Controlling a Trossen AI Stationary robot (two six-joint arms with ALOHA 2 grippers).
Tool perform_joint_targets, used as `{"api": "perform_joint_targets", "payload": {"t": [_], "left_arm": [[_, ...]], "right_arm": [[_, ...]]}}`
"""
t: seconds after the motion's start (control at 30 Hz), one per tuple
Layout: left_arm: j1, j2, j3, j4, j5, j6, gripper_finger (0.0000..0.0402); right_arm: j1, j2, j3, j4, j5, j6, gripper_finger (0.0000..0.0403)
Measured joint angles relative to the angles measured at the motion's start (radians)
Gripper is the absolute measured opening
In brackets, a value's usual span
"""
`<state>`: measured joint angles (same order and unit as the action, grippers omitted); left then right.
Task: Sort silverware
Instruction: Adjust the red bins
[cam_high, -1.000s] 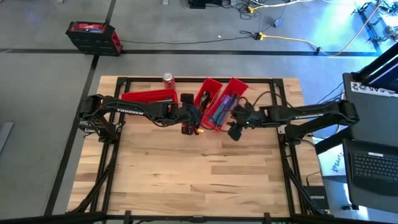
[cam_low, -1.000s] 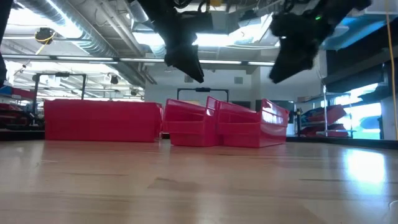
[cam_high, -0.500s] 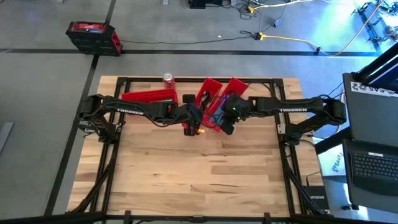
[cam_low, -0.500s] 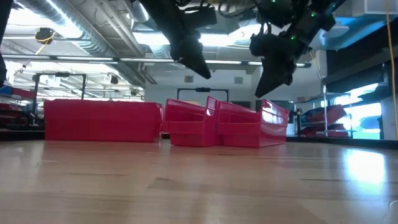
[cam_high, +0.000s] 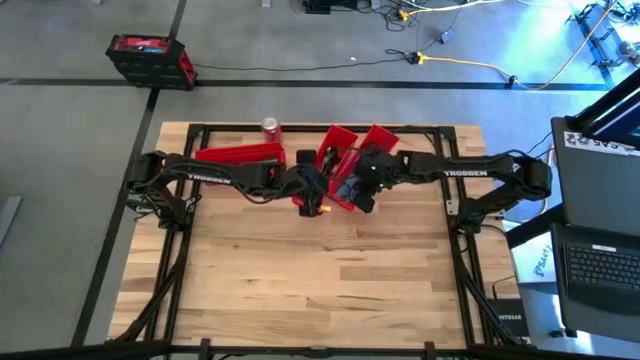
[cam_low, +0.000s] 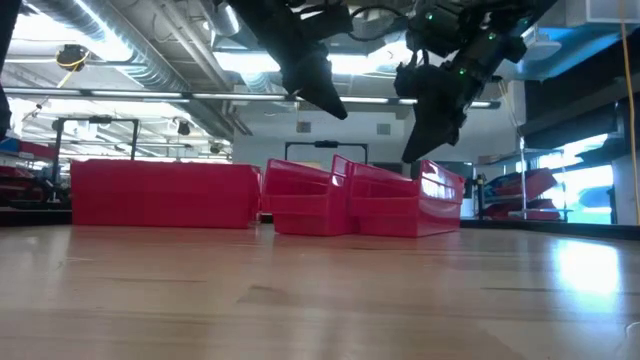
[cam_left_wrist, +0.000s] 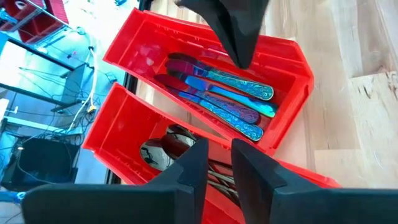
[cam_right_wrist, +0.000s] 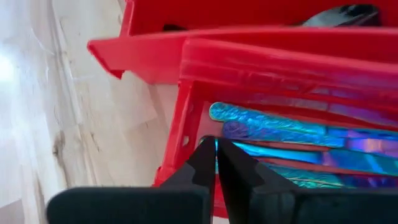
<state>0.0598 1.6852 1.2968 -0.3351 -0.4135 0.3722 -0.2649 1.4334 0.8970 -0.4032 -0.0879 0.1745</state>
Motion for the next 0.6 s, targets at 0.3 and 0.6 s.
{"api": "perform_joint_targets", "payload": {"t": [0.3, 0.6], "left_arm": [[0.012, 0.0, -0.001, 0.003, 0.038, -0.004, 0.0056], [0.013, 0.0, -0.001, 0.003, 0.038, -0.006, 0.0056]], "right_arm": [[0.002, 0.065, 0.056, -0.074, -0.013, 0.005, 0.0], [0.002, 0.071, 0.1, -0.252, -0.019, -0.022, 0.0]]}}
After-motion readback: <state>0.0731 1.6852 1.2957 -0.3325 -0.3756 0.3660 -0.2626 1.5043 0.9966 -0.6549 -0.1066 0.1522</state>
